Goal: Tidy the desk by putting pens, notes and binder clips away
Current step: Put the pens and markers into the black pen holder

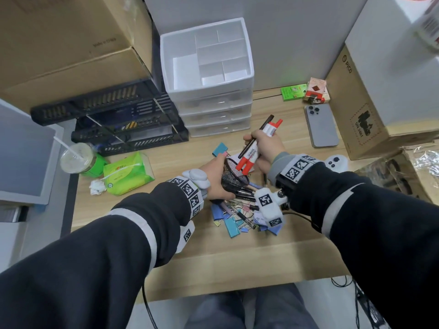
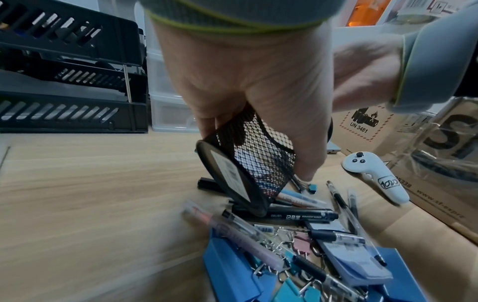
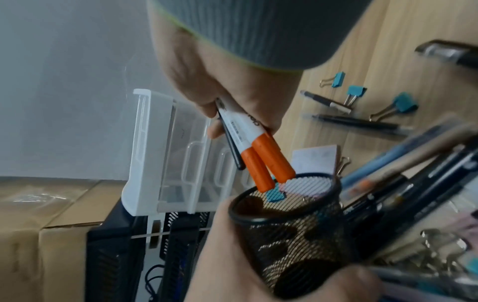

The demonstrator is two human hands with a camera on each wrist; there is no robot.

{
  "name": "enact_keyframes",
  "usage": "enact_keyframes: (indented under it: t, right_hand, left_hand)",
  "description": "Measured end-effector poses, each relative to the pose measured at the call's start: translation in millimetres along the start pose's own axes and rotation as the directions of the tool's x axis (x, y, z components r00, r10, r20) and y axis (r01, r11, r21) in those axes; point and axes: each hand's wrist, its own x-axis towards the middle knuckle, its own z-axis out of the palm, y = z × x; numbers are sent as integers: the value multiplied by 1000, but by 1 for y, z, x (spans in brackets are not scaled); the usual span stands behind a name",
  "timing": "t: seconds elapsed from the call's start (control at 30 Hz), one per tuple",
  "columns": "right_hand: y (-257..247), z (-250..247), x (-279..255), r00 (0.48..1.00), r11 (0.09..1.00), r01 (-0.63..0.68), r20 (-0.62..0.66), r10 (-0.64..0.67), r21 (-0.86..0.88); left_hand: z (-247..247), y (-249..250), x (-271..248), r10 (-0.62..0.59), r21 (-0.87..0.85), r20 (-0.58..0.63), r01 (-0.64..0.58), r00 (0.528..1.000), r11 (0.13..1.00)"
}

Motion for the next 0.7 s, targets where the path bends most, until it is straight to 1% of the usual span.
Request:
enact_keyframes:
  t: [0.1, 0.17, 0.27, 0.33, 0.4, 0.5, 0.7]
  right_hand:
    - [10, 7, -6, 1000, 1000, 9, 30, -9, -4]
    - [17, 7, -10, 999, 999, 18, 35, -17, -44]
    - [30, 1, -13, 998, 970, 55, 39, -47, -238]
    - [37, -3, -13, 998, 951, 60, 43, -49, -304]
    - [42, -8, -13, 998, 948, 53, 47, -40, -314]
    - [46, -13, -17, 995, 963, -9, 90, 34, -270]
    - [42, -16, -24, 980, 980, -61, 176, 95, -188]
  left_hand:
    - [1, 0, 0, -31, -46, -21, 30, 999, 999]
    - [1, 0, -1, -44, -82, -35, 41, 998, 996]
    - [1, -1, -2, -30, -117, -61, 23, 998, 993]
    - [1, -2, -3, -16, -119, -84, 6, 996, 993]
    - [2, -2, -3, -10, -133, -112, -5, 994, 991]
    - [3, -1, -3, -16, -167, -137, -7, 990, 986]
    - [5, -4, -5, -2, -163, -140, -21, 990, 986]
